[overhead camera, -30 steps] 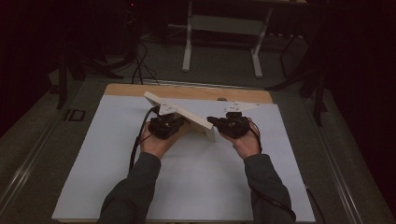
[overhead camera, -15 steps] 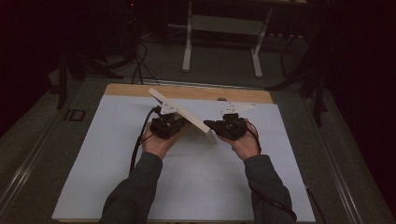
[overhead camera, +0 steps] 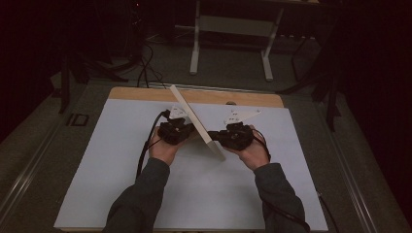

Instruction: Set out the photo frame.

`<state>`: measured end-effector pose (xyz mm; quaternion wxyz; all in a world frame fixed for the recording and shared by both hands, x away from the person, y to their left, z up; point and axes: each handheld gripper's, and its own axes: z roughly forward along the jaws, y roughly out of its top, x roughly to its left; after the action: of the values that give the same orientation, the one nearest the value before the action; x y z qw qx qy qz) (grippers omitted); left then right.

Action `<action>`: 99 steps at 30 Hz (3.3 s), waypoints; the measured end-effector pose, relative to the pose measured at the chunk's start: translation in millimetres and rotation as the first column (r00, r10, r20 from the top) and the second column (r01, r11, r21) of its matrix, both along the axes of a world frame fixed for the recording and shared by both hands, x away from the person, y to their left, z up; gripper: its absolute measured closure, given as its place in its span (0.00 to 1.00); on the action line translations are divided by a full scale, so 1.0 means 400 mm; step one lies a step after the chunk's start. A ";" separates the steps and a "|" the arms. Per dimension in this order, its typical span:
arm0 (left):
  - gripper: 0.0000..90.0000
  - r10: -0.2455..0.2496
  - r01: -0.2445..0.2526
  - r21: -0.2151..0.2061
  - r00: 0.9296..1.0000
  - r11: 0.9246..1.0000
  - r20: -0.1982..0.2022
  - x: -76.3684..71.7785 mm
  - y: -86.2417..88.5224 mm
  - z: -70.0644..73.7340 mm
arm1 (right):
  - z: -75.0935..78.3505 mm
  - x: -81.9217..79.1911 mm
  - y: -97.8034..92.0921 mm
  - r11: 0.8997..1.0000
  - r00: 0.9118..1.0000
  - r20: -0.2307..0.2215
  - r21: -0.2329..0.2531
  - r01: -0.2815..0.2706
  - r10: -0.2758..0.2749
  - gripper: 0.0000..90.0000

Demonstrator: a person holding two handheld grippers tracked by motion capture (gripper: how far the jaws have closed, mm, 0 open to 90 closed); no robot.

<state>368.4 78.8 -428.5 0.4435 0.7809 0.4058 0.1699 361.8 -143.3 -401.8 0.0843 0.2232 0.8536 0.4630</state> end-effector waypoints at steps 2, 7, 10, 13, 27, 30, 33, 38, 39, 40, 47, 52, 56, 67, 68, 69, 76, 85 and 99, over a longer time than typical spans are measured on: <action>1.00 -0.003 0.003 -0.003 1.000 1.000 0.003 0.000 -0.001 0.002 | 0.000 -0.005 0.009 1.000 1.000 0.004 -0.002 -0.018 0.018 1.00; 1.00 -0.029 0.029 0.006 0.999 1.000 0.020 -0.005 0.001 0.007 | 0.001 -0.009 0.014 1.000 1.000 0.001 -0.003 -0.028 0.028 1.00; 1.00 -0.050 0.050 0.010 0.998 0.999 0.027 -0.007 0.002 0.008 | 0.000 -0.009 0.014 0.999 0.999 -0.005 0.005 -0.032 0.032 1.00; 1.00 -0.064 0.063 0.011 0.998 0.998 0.027 -0.008 0.003 0.009 | -0.002 -0.009 0.014 0.999 0.999 -0.010 0.013 -0.034 0.034 1.00; 1.00 -0.170 0.169 0.015 0.984 0.986 0.048 -0.018 -0.009 0.008 | -0.005 -0.015 0.019 0.999 0.999 -0.007 0.019 -0.046 0.046 1.00; 1.00 -0.187 0.187 0.000 0.981 0.982 0.045 -0.016 -0.009 0.007 | -0.005 -0.015 0.016 0.999 0.999 -0.006 0.021 -0.043 0.043 1.00; 1.00 -0.209 0.210 -0.015 0.977 0.978 0.040 -0.013 -0.008 0.005 | -0.005 -0.016 0.016 0.999 0.999 -0.005 0.023 -0.039 0.039 1.00; 1.00 -0.224 0.225 -0.023 0.974 0.974 0.032 -0.010 -0.004 0.004 | -0.004 -0.015 0.016 0.999 0.999 -0.001 0.020 -0.037 0.037 1.00; 1.00 -0.227 0.228 -0.021 0.973 0.974 0.034 -0.011 -0.002 0.004 | -0.004 -0.016 0.017 0.999 0.999 0.002 0.018 -0.037 0.037 1.00; 1.00 -0.227 0.228 -0.020 0.973 0.973 0.038 -0.012 -0.002 0.004 | -0.004 -0.017 0.017 0.999 0.999 0.007 0.013 -0.034 0.034 1.00; 0.90 -0.175 0.175 -0.016 0.984 0.984 0.019 -0.017 0.014 0.013 | -0.015 -0.015 0.008 1.000 1.000 0.008 -0.004 -0.008 0.008 0.96; 0.81 -0.148 0.149 -0.044 0.989 0.988 0.014 -0.020 0.034 0.027 | -0.019 -0.010 -0.006 1.000 1.000 0.013 -0.010 0.021 -0.021 0.89; 0.74 -0.117 0.117 -0.071 0.993 0.991 0.005 -0.024 0.050 0.040 | -0.021 -0.009 -0.019 0.999 0.999 0.014 -0.006 0.049 -0.048 0.80; 0.62 -0.065 0.064 -0.152 0.998 0.986 0.001 -0.046 0.069 0.084 | -0.032 -0.005 -0.044 0.996 0.996 0.007 0.001 0.087 -0.087 0.72; 0.62 -0.063 0.062 -0.152 0.998 0.986 0.000 -0.049 0.069 0.088 | -0.033 -0.005 -0.046 0.996 0.996 0.006 0.002 0.091 -0.091 0.72; 0.61 -0.061 0.061 -0.160 0.998 0.985 0.002 -0.052 0.070 0.093 | -0.033 -0.005 -0.047 0.996 0.996 0.008 0.002 0.093 -0.093 0.72; 0.59 -0.086 0.084 -0.174 0.996 0.981 -0.003 -0.072 0.058 0.118 | -0.035 -0.004 -0.055 0.994 0.994 0.009 0.006 0.105 -0.105 0.70; 0.43 -0.079 0.077 -0.112 0.997 0.991 -0.014 -0.100 0.015 0.123 | -0.042 -0.004 -0.059 0.994 0.994 0.004 0.001 0.109 -0.109 0.70; 0.35 -0.062 0.062 -0.011 0.998 0.998 -0.022 -0.130 -0.058 0.091 | -0.047 -0.005 -0.075 0.993 0.993 -0.002 0.004 0.118 -0.118 0.69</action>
<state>316.4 55.8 -392.2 0.4482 0.7926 0.3871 0.1452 359.7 -173.3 -420.5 0.1101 0.2737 0.8381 0.4588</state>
